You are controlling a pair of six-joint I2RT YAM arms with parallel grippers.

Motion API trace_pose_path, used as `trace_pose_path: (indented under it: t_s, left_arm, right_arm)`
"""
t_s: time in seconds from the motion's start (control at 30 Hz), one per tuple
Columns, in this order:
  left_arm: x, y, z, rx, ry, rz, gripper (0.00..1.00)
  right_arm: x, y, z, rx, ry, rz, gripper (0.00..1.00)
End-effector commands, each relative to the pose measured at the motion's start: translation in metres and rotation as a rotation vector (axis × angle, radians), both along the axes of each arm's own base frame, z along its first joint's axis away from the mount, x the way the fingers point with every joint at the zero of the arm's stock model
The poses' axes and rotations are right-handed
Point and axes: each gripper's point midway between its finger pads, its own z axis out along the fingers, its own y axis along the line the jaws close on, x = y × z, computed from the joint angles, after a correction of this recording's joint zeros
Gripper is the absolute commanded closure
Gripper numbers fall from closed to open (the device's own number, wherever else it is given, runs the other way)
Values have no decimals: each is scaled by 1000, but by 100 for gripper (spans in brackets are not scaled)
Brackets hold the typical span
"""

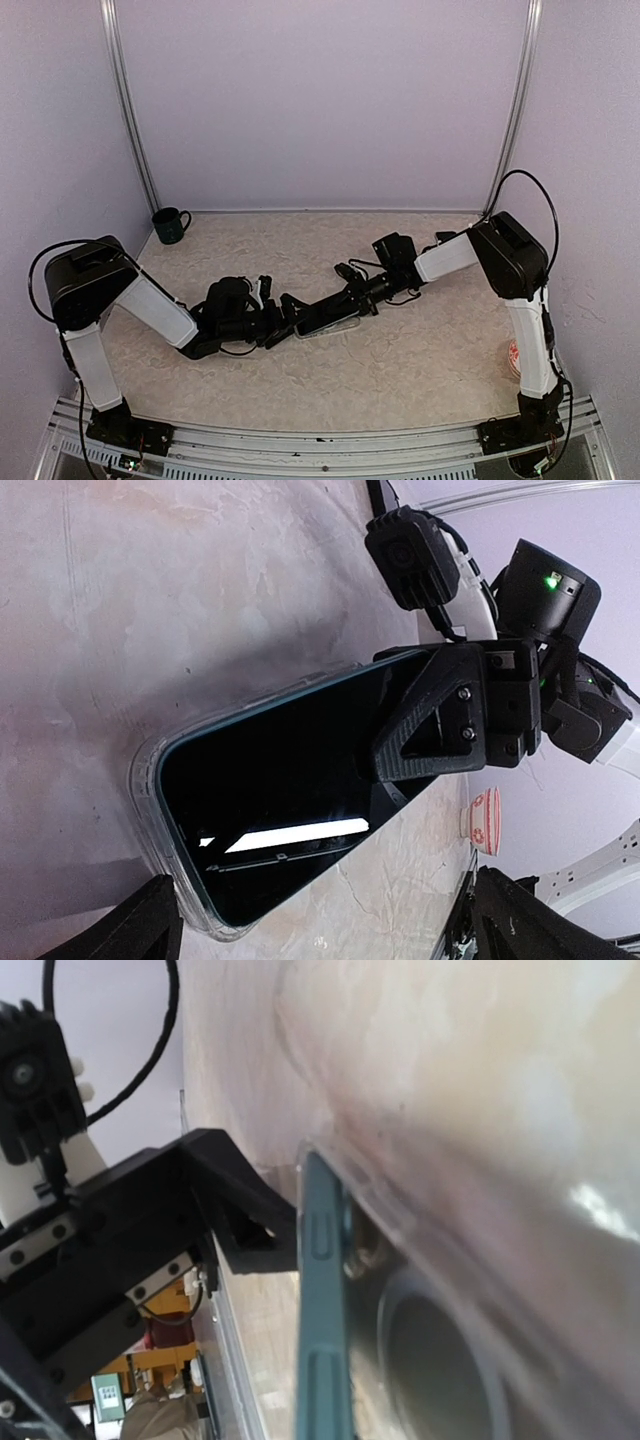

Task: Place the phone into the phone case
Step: Install the phone into the phone case, then pick up the phone with the phone case from the center of the board.

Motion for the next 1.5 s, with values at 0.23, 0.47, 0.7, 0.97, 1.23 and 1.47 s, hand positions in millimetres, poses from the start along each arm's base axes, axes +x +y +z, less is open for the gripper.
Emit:
trace_pose_path:
  t_s: [0.23, 0.47, 0.7, 0.97, 1.23, 1.47]
  left_arm:
    - [0, -3, -14, 19, 19, -20, 1]
    - [-2, 5, -7, 15, 9, -9, 1]
    - [-8, 15, -5, 22, 8, -10, 1]
    - [-11, 16, -1, 23, -8, -27, 1]
    - [-15, -8, 28, -105, -57, -123, 6]
    - [-19, -21, 48, -183, -81, -184, 10]
  right_arm:
    - [-23, 16, -29, -22, 55, 55, 100]
    - [-29, 16, 3, 112, 28, 70, 100]
    - [-23, 8, 39, 239, -11, 50, 100]
    - [-26, 6, 58, 313, -25, 45, 100]
    - [-32, 10, 64, 333, -87, 63, 100]
    - [-39, 18, 56, 299, -144, 81, 100]
